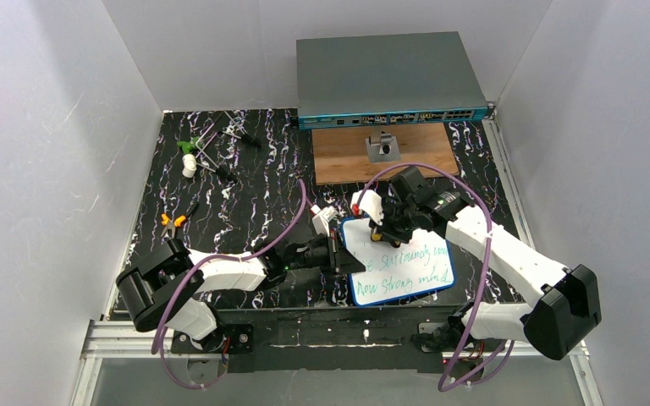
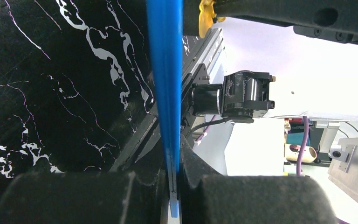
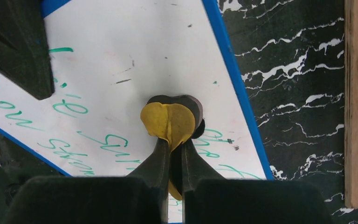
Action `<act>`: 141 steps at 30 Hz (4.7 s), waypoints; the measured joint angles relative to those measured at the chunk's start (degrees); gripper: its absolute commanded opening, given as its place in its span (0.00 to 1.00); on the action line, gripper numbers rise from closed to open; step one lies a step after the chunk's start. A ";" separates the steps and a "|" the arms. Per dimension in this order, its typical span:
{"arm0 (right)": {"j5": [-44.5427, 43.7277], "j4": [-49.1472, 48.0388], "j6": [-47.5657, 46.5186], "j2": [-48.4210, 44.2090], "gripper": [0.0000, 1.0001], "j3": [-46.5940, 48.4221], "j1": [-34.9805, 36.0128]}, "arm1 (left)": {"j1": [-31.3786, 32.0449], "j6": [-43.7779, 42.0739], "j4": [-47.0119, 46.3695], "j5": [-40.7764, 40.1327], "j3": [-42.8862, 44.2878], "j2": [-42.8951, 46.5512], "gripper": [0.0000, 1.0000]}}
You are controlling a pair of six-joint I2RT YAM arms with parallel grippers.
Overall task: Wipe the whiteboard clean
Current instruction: Erase the whiteboard at the center of the board.
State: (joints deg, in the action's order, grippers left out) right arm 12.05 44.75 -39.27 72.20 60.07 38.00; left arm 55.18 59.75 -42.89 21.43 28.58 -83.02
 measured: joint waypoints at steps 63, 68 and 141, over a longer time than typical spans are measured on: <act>8.50 0.28 -0.55 -6.62 0.01 -5.40 -4.98 | -0.57 -7.63 9.33 1.77 1.29 6.08 0.00; 5.66 -0.81 2.82 -5.03 0.01 -3.26 -5.79 | -0.70 -7.43 9.18 1.81 2.14 4.81 0.00; 4.66 -7.89 6.14 -8.76 0.01 -8.52 -9.42 | -1.81 -8.04 15.06 1.95 6.12 3.82 0.00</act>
State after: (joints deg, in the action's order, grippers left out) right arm 16.71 36.86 -33.12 63.44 51.55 28.58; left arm 53.36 51.70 -27.83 23.38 34.70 -79.20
